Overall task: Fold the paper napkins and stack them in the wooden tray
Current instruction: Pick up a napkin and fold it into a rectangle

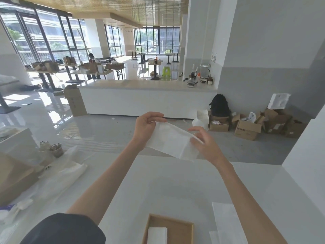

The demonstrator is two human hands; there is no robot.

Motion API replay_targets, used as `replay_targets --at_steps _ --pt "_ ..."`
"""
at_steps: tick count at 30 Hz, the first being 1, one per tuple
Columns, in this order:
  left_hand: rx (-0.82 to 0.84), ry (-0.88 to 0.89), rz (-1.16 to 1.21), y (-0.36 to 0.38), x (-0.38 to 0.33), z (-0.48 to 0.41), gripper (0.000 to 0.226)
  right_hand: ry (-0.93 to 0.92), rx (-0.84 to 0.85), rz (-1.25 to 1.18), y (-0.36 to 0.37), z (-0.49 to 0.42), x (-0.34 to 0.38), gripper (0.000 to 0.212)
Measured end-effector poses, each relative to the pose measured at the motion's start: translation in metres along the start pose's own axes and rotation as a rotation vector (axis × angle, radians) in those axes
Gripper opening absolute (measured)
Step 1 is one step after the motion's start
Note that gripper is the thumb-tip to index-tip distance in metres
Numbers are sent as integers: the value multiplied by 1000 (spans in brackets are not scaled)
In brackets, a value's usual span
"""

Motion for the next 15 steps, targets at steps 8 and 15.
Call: replay_targets --at_steps 8,15 --pt "61 -33 212 3 6 11 38 137 -282 -103 -43 -7 -10 49" --pt "64 -55 236 2 17 13 36 109 -292 -74 -45 -12 10 71"
Point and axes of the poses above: each hand's wrist, its own z-axis away from the middle knuckle, its own y-axis out of the palm, x = y × z, the point moved 6 cm from there along -z, towards the middle knuckle, and after that the axes turned 2 degrees about -y, right-handed, at the moved point
